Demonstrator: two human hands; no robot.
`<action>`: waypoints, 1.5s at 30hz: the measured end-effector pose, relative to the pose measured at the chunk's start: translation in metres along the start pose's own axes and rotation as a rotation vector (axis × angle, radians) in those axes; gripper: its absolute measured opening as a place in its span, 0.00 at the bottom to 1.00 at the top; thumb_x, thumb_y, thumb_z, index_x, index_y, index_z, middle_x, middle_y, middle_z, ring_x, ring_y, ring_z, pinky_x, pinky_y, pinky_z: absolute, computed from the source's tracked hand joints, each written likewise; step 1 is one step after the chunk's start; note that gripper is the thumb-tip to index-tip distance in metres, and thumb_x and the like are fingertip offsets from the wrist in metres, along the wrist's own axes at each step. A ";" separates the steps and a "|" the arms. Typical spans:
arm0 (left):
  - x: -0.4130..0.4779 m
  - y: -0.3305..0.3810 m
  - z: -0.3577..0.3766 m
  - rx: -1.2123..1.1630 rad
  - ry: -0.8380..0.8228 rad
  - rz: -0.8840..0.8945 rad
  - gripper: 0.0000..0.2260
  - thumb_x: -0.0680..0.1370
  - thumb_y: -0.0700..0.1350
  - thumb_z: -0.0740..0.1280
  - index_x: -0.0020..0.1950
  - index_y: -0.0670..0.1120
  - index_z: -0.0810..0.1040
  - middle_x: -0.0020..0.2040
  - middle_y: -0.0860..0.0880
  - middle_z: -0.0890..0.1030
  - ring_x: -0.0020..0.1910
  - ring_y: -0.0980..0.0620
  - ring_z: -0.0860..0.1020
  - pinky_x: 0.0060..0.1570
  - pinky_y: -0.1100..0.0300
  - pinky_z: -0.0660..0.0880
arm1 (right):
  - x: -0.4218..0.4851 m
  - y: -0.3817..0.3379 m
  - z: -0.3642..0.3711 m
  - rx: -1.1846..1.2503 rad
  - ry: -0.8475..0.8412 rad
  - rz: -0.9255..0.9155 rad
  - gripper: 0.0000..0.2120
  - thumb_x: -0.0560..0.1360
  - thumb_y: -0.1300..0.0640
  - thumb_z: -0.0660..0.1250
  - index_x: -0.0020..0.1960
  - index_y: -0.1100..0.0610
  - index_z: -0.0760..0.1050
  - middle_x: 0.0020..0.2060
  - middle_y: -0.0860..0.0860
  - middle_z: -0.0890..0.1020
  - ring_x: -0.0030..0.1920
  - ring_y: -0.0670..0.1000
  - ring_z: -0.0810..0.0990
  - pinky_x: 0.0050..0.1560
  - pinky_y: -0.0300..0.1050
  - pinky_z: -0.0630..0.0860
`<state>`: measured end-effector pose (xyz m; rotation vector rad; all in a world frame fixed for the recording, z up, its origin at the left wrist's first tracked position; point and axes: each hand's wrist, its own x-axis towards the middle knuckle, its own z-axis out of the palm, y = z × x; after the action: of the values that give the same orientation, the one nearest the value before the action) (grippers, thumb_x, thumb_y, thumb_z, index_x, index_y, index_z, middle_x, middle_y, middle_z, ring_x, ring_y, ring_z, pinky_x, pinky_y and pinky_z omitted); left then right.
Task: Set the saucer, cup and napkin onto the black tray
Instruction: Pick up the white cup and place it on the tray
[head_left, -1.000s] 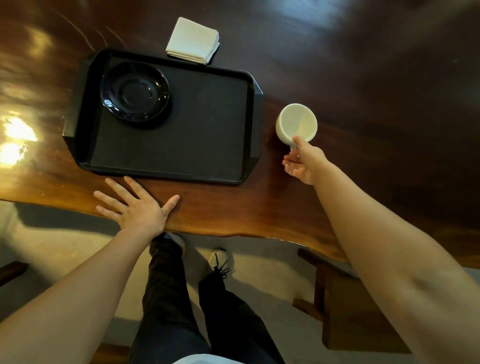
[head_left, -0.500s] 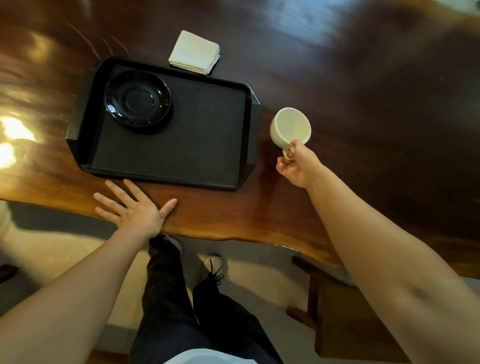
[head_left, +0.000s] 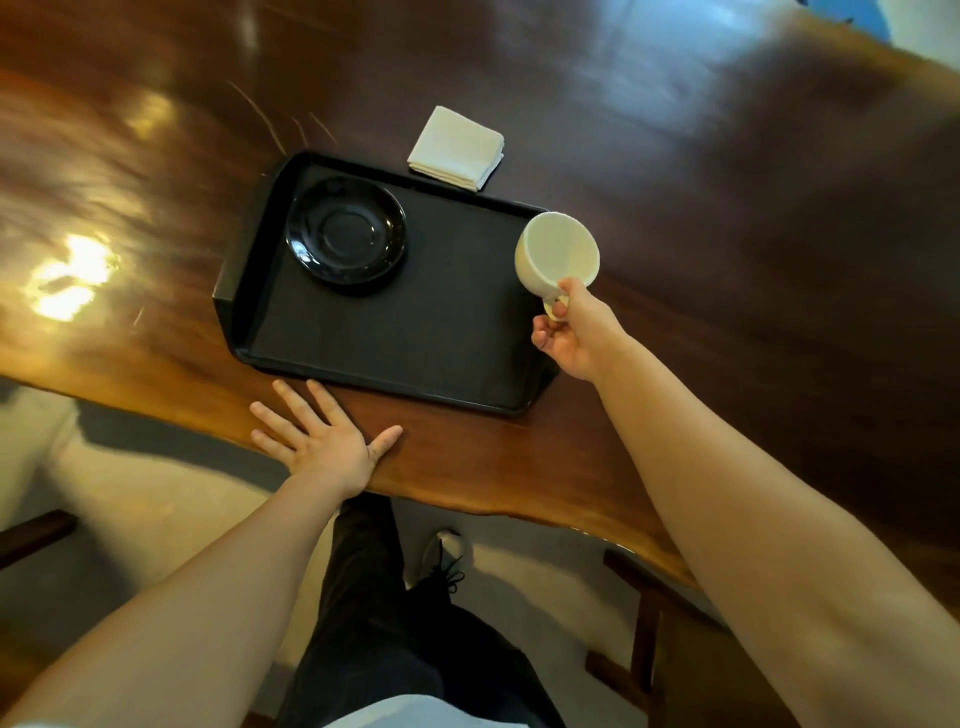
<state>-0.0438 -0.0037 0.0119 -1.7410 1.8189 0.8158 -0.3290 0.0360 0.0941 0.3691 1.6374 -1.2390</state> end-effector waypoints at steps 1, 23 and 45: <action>0.000 0.000 0.000 0.000 -0.001 -0.002 0.58 0.68 0.79 0.54 0.76 0.42 0.27 0.76 0.35 0.26 0.74 0.28 0.29 0.73 0.31 0.36 | 0.000 -0.001 0.006 -0.007 -0.009 -0.002 0.15 0.83 0.53 0.62 0.66 0.57 0.67 0.36 0.53 0.68 0.37 0.50 0.71 0.35 0.43 0.74; 0.003 -0.002 0.001 0.005 0.004 0.011 0.57 0.68 0.79 0.50 0.75 0.42 0.25 0.75 0.34 0.26 0.72 0.26 0.28 0.71 0.31 0.34 | 0.021 0.018 0.057 -0.064 -0.013 0.099 0.20 0.82 0.50 0.64 0.70 0.59 0.69 0.37 0.53 0.71 0.39 0.50 0.74 0.37 0.44 0.76; 0.006 -0.005 0.004 0.007 0.016 0.033 0.57 0.67 0.80 0.49 0.75 0.42 0.25 0.75 0.34 0.26 0.72 0.27 0.27 0.71 0.31 0.33 | 0.021 0.025 0.087 -0.025 -0.038 0.119 0.21 0.81 0.44 0.63 0.51 0.64 0.75 0.49 0.59 0.81 0.38 0.50 0.79 0.36 0.41 0.77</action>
<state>-0.0394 -0.0053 0.0048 -1.7218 1.8634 0.8100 -0.2749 -0.0339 0.0657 0.4186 1.5750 -1.1290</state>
